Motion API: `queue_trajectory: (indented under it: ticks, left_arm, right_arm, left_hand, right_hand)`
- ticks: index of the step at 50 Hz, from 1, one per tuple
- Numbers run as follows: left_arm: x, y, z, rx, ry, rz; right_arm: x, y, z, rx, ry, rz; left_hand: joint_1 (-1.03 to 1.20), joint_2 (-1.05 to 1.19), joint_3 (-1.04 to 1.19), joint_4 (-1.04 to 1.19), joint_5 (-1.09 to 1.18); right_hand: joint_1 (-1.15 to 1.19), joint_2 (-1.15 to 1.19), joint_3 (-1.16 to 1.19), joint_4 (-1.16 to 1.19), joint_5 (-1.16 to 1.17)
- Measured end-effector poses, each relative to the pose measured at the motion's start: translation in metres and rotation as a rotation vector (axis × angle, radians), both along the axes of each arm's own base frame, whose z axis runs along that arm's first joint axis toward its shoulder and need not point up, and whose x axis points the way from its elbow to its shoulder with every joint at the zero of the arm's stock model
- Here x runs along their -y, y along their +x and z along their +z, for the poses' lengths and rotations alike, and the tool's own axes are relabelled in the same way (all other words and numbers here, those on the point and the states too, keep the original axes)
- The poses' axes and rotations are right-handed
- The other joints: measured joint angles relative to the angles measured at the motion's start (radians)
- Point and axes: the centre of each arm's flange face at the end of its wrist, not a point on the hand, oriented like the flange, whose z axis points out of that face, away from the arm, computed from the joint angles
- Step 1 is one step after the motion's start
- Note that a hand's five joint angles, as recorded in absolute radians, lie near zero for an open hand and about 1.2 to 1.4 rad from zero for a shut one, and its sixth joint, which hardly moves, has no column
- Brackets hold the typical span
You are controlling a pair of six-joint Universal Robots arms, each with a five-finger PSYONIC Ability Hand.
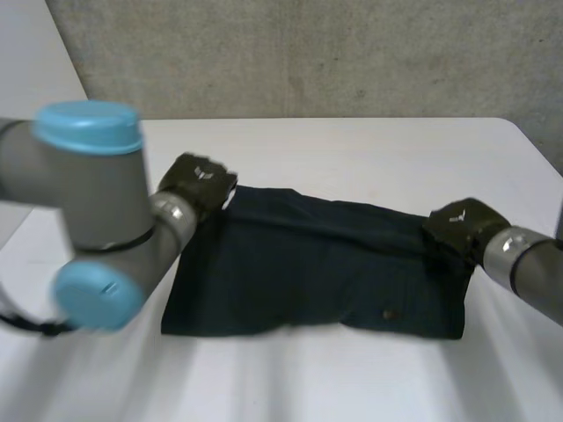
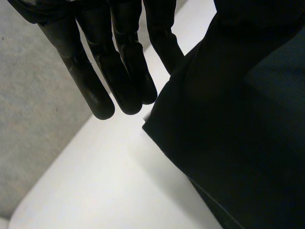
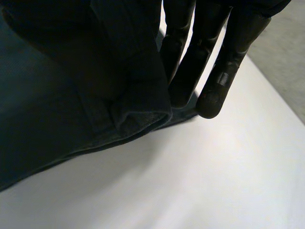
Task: Fold the shorts.
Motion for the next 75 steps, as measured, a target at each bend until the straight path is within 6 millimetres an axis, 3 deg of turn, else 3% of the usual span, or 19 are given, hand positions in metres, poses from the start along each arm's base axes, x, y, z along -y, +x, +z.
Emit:
queue_trajectory:
  ticks: [3,10,18,21,22,23,24,26,29,33,38,42,45,53,58,59,64,70,75]
  left_arm:
    - [0.037,-0.023,-0.013,-0.002,-0.056,-0.006]
    - [0.09,-0.057,-0.045,0.121,-0.242,-0.053]
    - [0.113,-0.071,-0.068,0.143,-0.392,-0.056]
    - [0.118,-0.076,-0.078,0.119,-0.436,-0.051]
    - [0.119,-0.077,-0.082,0.106,-0.449,-0.049]
    - [0.119,-0.078,-0.083,0.104,-0.45,-0.049]
    - [0.118,-0.079,-0.088,0.098,-0.451,-0.05]
    - [0.115,-0.079,-0.094,0.094,-0.44,-0.053]
    - [0.111,-0.079,-0.098,0.092,-0.426,-0.056]
    - [0.097,-0.073,-0.088,0.065,-0.375,-0.057]
    - [0.081,-0.058,-0.065,-0.012,-0.307,-0.041]
    - [0.067,-0.041,-0.044,-0.113,-0.237,-0.023]
    - [0.053,-0.023,-0.027,-0.233,-0.155,-0.019]
    - [0.024,0.007,-0.019,-0.384,-0.002,-0.017]
    - [0.015,0.016,-0.021,-0.392,0.032,-0.005]
    - [0.009,0.021,-0.023,-0.387,0.044,0.004]
    - [0.002,0.029,-0.024,-0.376,0.054,0.019]
    - [-0.002,0.039,-0.016,-0.378,0.037,0.036]
    - [-0.003,0.044,-0.007,-0.387,0.016,0.044]
  right_arm:
    - [0.026,0.003,-0.006,0.024,-0.042,-0.051]
    - [0.077,0.014,-0.024,0.057,-0.147,-0.111]
    - [0.101,0.03,-0.046,0.062,-0.237,-0.112]
    - [0.11,0.039,-0.052,0.078,-0.311,-0.112]
    - [0.113,0.041,-0.052,0.088,-0.344,-0.115]
    - [0.114,0.042,-0.052,0.093,-0.358,-0.117]
    - [0.115,0.044,-0.049,0.105,-0.386,-0.123]
    - [0.114,0.045,-0.04,0.128,-0.421,-0.134]
    - [0.111,0.044,-0.029,0.148,-0.442,-0.144]
    - [0.091,0.036,0.009,0.231,-0.468,-0.171]
    - [0.062,0.026,0.02,0.279,-0.394,-0.184]
    - [0.036,0.02,0.01,0.289,-0.263,-0.187]
    - [0.009,0.015,-0.011,0.312,-0.1,-0.191]
    - [-0.021,0.01,-0.049,0.364,0.081,-0.191]
    - [-0.018,0.009,-0.062,0.368,0.078,-0.195]
    - [-0.012,0.008,-0.069,0.364,0.059,-0.2]
    - [0.003,-0.001,-0.075,0.34,0.001,-0.233]
    - [0.028,-0.029,-0.066,0.21,-0.139,-0.297]
    - [0.035,-0.039,-0.056,0.125,-0.199,-0.295]
  left_hand:
    - [0.0,0.001,0.001,0.0,0.0]
    - [0.0,0.01,0.009,0.009,0.0]
    - [0.0,0.01,0.01,0.009,0.0]
    - [-0.069,-0.111,-0.105,-0.107,-0.087]
    - [-0.355,-0.353,-0.344,-0.361,-0.335]
    - [-0.355,-0.353,-0.344,-0.361,-0.335]
    - [-0.705,-0.682,-0.667,-0.674,-0.646]
    - [-0.886,-0.9,-0.884,-0.908,-0.872]
    - [-0.886,-0.9,-0.884,-0.908,-0.872]
    - [-0.889,-0.932,-0.917,-0.934,-0.897]
    - [-0.889,-0.933,-0.917,-0.934,-0.897]
    - [-0.889,-0.933,-0.917,-0.934,-0.897]
    - [-0.889,-0.933,-0.917,-0.934,-0.897]
    - [-0.889,-0.933,-0.917,-0.934,-0.897]
    - [-0.889,-0.933,-0.917,-0.934,-0.897]
    - [-0.889,-0.933,-0.917,-0.934,-0.897]
    - [-0.889,-0.933,-0.917,-0.934,-0.897]
    - [-0.889,-0.933,-0.917,-0.934,-0.897]
    - [-0.889,-0.933,-0.917,-0.934,-0.897]
  right_hand:
    - [0.0,0.0,0.0,0.0,0.0]
    - [0.0,0.0,0.0,0.0,0.0]
    - [0.0,0.0,0.0,0.0,0.0]
    - [-0.021,-0.042,-0.053,-0.058,-0.033]
    - [-0.308,-0.34,-0.347,-0.352,-0.311]
    - [-0.308,-0.34,-0.347,-0.352,-0.311]
    - [-0.648,-0.743,-0.739,-0.744,-0.701]
    - [-0.734,-0.909,-0.916,-0.922,-0.88]
    - [-0.744,-0.938,-0.951,-0.949,-0.912]
    - [-0.745,-0.953,-0.977,-0.958,-0.926]
    - [-0.745,-0.953,-0.977,-0.958,-0.926]
    - [-0.745,-0.953,-0.977,-0.958,-0.926]
    - [-0.745,-0.953,-0.977,-0.958,-0.926]
    - [-0.741,-0.95,-0.961,-0.955,-0.921]
    - [-0.667,-0.843,-0.857,-0.864,-0.834]
    - [-0.311,-0.414,-0.433,-0.439,-0.426]
    - [-0.057,-0.05,-0.064,-0.056,-0.063]
    - [0.01,-0.023,-0.031,-0.001,-0.046]
    - [0.015,-0.023,-0.031,0.0,-0.045]
